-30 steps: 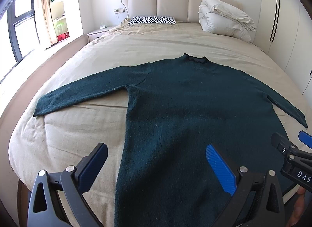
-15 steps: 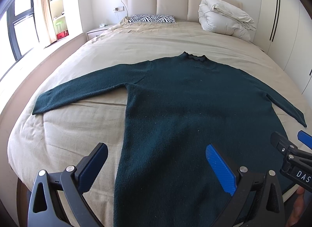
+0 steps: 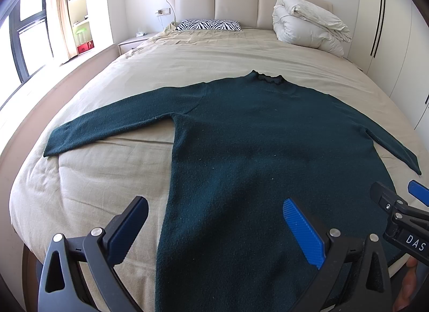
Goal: Fold small clothes
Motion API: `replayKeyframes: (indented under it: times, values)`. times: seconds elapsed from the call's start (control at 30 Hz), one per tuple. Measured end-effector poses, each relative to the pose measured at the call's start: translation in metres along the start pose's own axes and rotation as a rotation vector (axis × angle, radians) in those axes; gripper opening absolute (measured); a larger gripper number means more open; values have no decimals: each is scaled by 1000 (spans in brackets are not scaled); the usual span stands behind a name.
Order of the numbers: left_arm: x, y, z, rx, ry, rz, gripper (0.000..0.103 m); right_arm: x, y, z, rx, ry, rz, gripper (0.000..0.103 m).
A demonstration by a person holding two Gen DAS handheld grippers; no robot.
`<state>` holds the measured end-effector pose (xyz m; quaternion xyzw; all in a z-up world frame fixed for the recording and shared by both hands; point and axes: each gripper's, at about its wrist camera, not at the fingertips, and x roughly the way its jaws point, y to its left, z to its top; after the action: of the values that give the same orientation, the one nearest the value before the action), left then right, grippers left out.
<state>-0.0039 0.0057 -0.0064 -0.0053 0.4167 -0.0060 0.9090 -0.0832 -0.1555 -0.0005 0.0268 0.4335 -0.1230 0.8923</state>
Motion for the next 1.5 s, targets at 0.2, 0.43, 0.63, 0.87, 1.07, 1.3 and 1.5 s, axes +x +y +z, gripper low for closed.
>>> replayKeyframes:
  times: [0.2,0.43,0.63,0.87,1.07,1.3,1.5]
  values:
    - [0,0,0,0,0,-1,103,0,0,0,0,0,1,103]
    - [0,0,0,1,0,0,103,1,0,-2,1,2,2,103]
    - [0,0,0,0,0,-1,103,1,0,-1,2,2,1,103]
    - [0,-1,-2,0,3,-1,103,1,1,-2,0,2,2,103]
    - [0,-2,-3,0,3,-3,103,1,1,-2,0,4,3,103]
    - [2,-3,-5,-2,6,-9,103,3,3,-4,-7,8,2,103]
    - [6,-2,-6,-7,17,-14,103,6,6,-2,-15,15,-1,103]
